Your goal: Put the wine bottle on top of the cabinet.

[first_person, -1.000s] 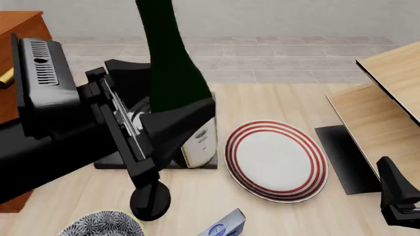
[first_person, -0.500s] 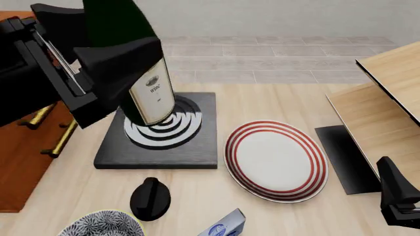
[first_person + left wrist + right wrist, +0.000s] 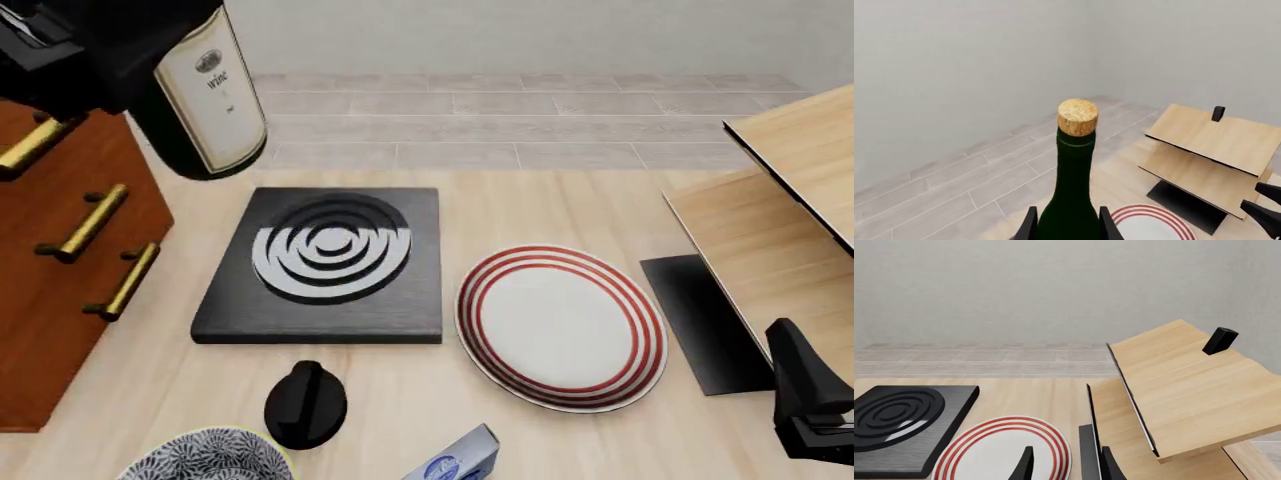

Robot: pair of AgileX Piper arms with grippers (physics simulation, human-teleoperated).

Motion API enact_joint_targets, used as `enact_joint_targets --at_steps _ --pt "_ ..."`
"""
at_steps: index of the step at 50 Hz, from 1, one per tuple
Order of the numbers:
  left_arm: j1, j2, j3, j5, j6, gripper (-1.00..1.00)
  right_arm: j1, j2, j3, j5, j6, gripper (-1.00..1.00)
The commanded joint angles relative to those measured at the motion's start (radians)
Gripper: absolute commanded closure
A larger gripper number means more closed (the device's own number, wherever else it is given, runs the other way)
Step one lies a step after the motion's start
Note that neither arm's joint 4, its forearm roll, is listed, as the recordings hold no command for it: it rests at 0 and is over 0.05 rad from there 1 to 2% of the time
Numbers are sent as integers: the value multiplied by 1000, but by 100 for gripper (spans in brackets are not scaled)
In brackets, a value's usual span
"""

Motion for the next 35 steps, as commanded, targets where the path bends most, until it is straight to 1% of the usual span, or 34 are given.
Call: enact_joint_targets --at_steps 1,5,8,10,14,24,35 --pt "94 -11 -65 52 38 100 0 0 0 0 0 -100" --pt "127 -1 -100 77 45 100 0 0 0 0 0 -100" --pt "160 5 -125 95 64 100 0 0 0 0 0 -100" --pt "173 4 -136 99 58 100 0 0 0 0 0 -100" --pt "216 14 -173 127 73 100 0 0 0 0 0 -100" --pt "284 20 -186 152 81 100 0 0 0 0 0 -100" --pt "382 15 -237 206 87 100 0 0 0 0 0 -100"
